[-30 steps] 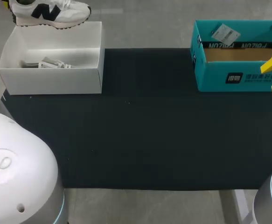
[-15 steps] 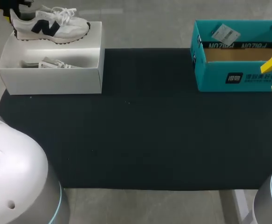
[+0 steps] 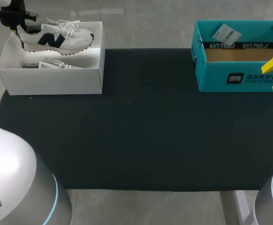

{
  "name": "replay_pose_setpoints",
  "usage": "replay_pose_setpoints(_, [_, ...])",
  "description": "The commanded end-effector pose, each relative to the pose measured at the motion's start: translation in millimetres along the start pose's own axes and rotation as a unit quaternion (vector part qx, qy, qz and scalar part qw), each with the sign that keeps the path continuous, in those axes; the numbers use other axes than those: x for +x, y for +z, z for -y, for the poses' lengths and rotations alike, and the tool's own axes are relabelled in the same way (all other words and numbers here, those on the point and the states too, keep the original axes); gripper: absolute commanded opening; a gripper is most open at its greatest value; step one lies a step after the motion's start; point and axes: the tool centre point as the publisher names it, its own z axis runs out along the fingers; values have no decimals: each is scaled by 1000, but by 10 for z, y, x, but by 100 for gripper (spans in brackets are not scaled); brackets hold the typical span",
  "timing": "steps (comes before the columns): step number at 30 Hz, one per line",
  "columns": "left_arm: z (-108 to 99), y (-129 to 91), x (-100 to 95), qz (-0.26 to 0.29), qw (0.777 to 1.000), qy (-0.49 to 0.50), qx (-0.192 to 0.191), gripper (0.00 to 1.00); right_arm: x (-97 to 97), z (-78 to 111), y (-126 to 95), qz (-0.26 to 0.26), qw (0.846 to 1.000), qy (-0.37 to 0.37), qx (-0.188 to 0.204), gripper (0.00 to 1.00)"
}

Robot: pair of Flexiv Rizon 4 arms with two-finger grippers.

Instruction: Take the shoe out of the shoebox, open the shoe tongue, remove and reinsert the insole, then place the shoe into the shoebox

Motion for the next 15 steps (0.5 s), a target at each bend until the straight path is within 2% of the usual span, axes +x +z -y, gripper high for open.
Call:
replay_pose_setpoints(1, [-5, 164, -7, 3, 1000, 8, 5, 0, -2, 3, 4, 1, 1000, 1, 0, 100])
replay_pose_setpoints(10, [-39, 442, -27, 9, 1000, 2, 8, 0, -2, 3, 4, 1, 1000, 1, 0, 100])
replay_pose_setpoints(15, [-43, 617, -58, 10, 1000, 6, 21, 0, -2, 3, 4, 1, 1000, 1, 0, 100])
